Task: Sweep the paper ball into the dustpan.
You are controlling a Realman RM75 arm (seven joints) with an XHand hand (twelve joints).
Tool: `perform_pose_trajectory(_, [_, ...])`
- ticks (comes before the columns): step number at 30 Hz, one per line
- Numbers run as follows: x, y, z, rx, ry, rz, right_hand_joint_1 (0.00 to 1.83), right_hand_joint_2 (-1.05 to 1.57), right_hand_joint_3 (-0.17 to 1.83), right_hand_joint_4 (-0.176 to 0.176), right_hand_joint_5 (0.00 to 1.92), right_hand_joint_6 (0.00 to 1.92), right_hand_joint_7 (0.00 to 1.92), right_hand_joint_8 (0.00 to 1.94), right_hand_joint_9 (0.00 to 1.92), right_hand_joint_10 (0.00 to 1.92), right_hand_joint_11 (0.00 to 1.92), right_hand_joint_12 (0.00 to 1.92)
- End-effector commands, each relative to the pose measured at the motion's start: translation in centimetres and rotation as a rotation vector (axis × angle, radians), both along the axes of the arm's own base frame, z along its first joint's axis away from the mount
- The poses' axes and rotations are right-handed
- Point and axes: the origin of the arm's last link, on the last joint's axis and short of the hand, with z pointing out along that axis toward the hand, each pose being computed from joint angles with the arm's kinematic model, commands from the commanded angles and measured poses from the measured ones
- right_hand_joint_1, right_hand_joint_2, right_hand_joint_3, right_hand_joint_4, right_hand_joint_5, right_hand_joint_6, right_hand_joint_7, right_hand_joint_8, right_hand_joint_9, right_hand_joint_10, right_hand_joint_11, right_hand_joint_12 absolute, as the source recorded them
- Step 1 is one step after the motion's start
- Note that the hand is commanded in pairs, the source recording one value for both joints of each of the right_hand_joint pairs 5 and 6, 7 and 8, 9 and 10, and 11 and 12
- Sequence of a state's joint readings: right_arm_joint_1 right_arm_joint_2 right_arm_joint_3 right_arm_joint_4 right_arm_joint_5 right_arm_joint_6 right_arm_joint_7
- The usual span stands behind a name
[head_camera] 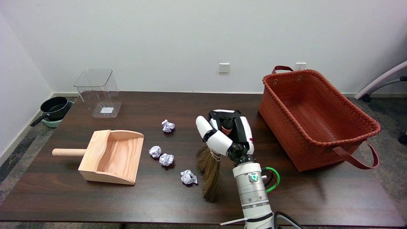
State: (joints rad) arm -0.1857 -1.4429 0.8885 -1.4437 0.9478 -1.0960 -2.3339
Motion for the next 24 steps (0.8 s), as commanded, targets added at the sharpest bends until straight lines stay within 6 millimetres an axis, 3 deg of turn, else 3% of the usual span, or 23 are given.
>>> perform_pose_trajectory(1, [-0.3, -5.2, -4.1, 0.175, -0.035, -0.077, 1.13, 1.57, 0.47, 0.000, 1.92, 1.92, 1.92, 1.92, 1.91, 1.91, 1.87, 1.87])
perform_pose_trajectory(8, [-0.4, -10.6, -5.5, 0.228, -0.016, -0.107, 1.13, 1.57, 0.48, 0.000, 1.92, 1.92, 1.92, 1.92, 1.91, 1.91, 1.85, 1.85])
perform_pose_trajectory(13, [1.1, -14.5, -6.5, 0.257, -0.014, -0.107, 1.13, 1.57, 0.48, 0.000, 1.92, 1.92, 1.92, 1.92, 1.90, 1.90, 1.84, 1.84])
perform_pose_trajectory(18, [2.8, -17.1, -7.5, 0.298, 0.001, -0.111, 1.13, 1.57, 0.48, 0.000, 1.92, 1.92, 1.92, 1.92, 1.90, 1.90, 1.83, 1.83])
perform_pose_trajectory(24, [4.3, -18.8, -8.1, 0.302, -0.057, -0.113, 1.12, 1.57, 0.47, 0.000, 1.92, 1.92, 1.92, 1.92, 1.90, 1.90, 1.83, 1.83])
